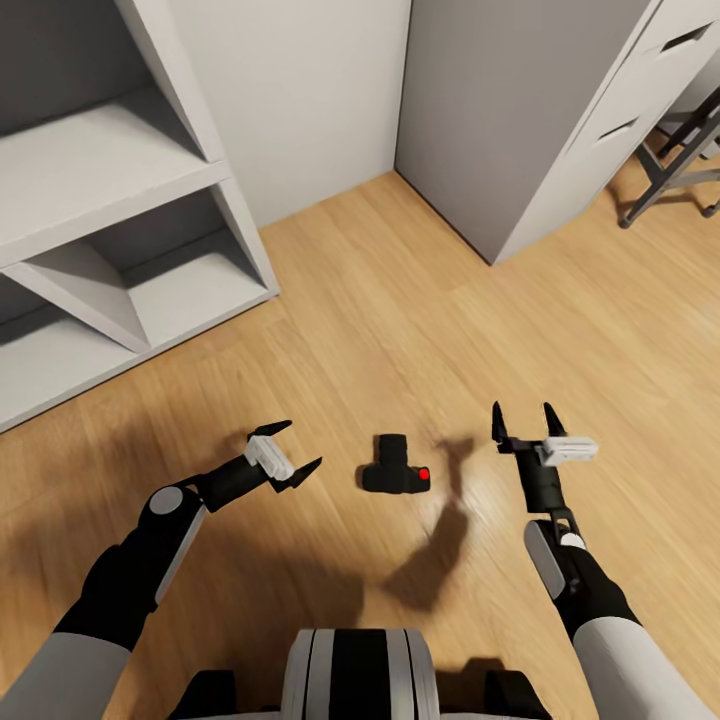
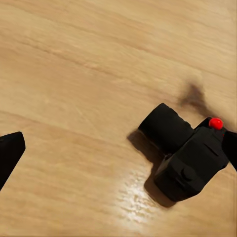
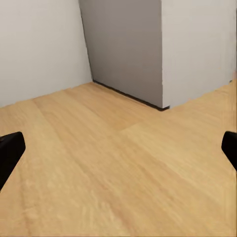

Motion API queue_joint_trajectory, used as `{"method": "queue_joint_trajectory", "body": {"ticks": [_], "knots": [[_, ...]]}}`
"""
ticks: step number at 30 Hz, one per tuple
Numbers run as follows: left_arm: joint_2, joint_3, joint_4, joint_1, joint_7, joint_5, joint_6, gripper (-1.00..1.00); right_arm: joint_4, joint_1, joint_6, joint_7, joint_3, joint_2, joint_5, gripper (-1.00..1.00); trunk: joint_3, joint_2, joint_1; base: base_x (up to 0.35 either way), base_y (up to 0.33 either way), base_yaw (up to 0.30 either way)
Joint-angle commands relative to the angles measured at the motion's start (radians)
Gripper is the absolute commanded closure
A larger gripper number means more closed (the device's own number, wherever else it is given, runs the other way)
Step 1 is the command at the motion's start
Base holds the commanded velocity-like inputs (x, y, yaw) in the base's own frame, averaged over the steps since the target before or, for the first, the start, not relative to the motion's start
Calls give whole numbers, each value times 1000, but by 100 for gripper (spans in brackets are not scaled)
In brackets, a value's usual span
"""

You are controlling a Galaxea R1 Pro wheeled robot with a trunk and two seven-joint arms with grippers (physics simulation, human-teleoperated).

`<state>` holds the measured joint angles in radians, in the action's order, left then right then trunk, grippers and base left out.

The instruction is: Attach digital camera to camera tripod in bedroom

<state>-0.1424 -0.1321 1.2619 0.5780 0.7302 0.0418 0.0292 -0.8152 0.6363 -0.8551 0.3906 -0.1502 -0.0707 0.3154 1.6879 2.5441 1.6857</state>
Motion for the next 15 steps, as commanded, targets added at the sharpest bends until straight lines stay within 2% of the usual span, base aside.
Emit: {"method": "queue_joint_trajectory", "body": {"ticks": [1, 4, 6, 15], "knots": [[3, -1, 1, 0, 1, 4, 3, -100, 0, 0, -66, 9, 1, 1, 9, -100, 4, 0, 0, 0, 0, 0], [7, -2, 1, 0, 1, 4, 3, -100, -6, 0, -162, 8, 4, 1, 9, -100, 16, 1, 2, 0, 0, 0], [9, -2, 1, 0, 1, 4, 3, -100, -13, 0, -189, 8, 5, 1, 8, -100, 24, 2, 3, 0, 0, 0], [12, -3, 1, 0, 2, 4, 3, -100, -27, 0, -192, 8, 9, 2, 8, -100, 59, 4, 7, 0, 0, 0]]}}
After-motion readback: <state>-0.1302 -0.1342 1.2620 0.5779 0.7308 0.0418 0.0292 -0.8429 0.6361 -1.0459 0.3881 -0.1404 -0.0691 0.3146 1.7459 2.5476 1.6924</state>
